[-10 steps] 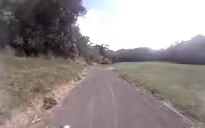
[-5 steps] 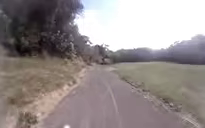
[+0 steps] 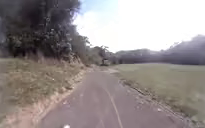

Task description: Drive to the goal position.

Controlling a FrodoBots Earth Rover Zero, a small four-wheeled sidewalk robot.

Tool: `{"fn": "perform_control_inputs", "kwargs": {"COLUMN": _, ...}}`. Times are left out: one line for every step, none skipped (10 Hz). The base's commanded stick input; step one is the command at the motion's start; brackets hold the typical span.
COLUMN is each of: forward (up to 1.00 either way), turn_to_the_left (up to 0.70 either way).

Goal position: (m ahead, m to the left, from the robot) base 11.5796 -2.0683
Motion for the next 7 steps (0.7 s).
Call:
{"fn": "perform_control_inputs", "kwargs": {"forward": 1.0, "turn_to_the_left": 0.05}}
{"fn": "perform_control_inputs", "kwargs": {"forward": 1.0, "turn_to_the_left": 0.09}}
{"fn": "perform_control_inputs", "kwargs": {"forward": 1.0, "turn_to_the_left": 0.17}}
{"fn": "perform_control_inputs", "kwargs": {"forward": 1.0, "turn_to_the_left": 0.15}}
{"fn": "perform_control_inputs", "kwargs": {"forward": 1.0, "turn_to_the_left": 0.03}}
{"fn": "perform_control_inputs", "kwargs": {"forward": 1.0, "turn_to_the_left": 0.03}}
{"fn": "perform_control_inputs", "kwargs": {"forward": 1.0, "turn_to_the_left": 0.03}}
